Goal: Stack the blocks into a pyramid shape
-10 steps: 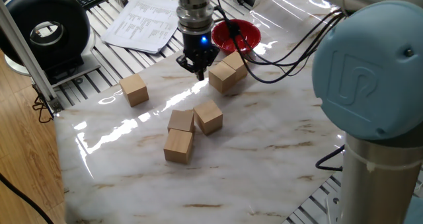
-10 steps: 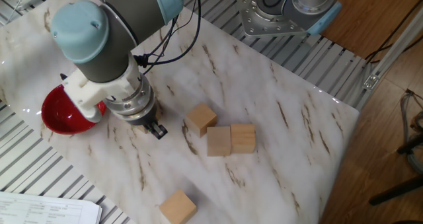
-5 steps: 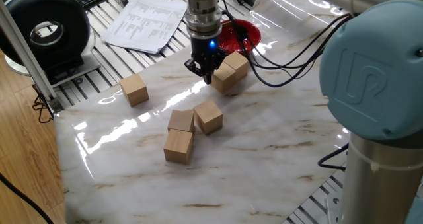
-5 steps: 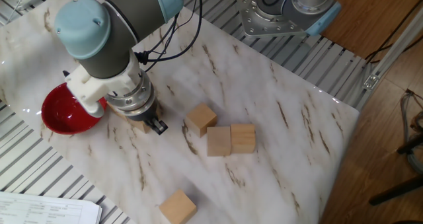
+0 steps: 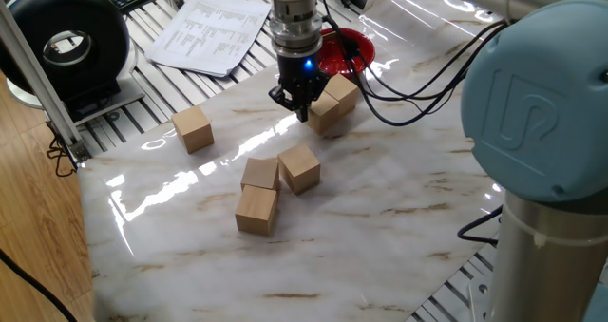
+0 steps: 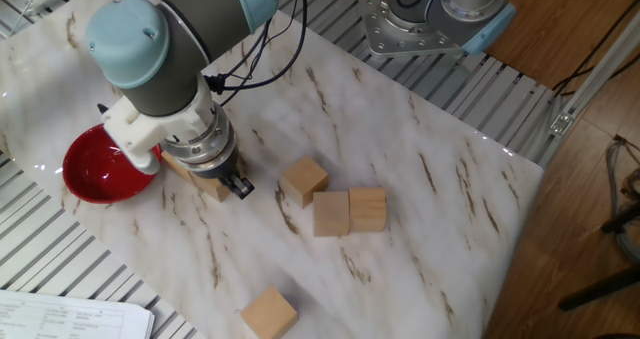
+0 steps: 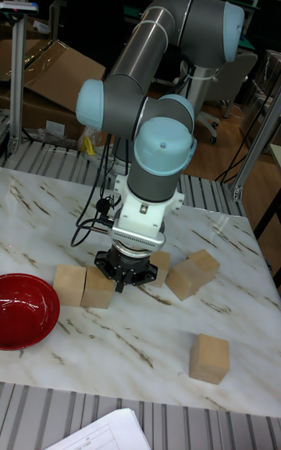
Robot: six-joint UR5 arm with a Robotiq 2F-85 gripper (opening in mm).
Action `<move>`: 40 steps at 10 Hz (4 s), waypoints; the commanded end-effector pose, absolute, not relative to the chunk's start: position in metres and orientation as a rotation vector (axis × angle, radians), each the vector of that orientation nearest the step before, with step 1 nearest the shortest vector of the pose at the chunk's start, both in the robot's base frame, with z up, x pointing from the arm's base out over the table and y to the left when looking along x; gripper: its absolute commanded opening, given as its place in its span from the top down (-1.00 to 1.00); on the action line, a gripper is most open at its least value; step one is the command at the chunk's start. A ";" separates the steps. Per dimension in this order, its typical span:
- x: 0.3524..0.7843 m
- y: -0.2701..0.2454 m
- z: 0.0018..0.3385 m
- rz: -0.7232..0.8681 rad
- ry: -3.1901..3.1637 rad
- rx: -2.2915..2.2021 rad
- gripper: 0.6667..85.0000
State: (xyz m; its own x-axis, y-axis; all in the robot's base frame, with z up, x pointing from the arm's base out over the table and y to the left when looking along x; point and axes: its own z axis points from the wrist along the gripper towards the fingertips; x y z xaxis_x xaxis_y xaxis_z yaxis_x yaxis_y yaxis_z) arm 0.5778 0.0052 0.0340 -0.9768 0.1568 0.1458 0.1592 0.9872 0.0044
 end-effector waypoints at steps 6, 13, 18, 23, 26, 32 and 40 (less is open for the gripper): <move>0.577 0.000 0.034 -0.029 -2.992 -0.227 0.98; 0.580 0.002 0.035 -0.041 -3.000 -0.234 0.98; 0.583 0.010 0.034 -0.070 -3.009 -0.250 0.98; 0.594 0.052 0.052 -0.143 -3.005 -0.206 0.98; 0.621 0.080 0.064 -0.168 -3.037 -0.176 0.99; 0.671 0.095 0.066 -0.222 -3.104 -0.178 0.99; 0.703 0.086 0.055 -0.188 -3.088 -0.202 0.98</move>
State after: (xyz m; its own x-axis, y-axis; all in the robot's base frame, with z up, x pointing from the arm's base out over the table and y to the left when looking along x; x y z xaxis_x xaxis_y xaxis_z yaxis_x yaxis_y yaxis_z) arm 0.6936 0.0878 0.0594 -0.9912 0.1228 0.0493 0.1279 0.9847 0.1187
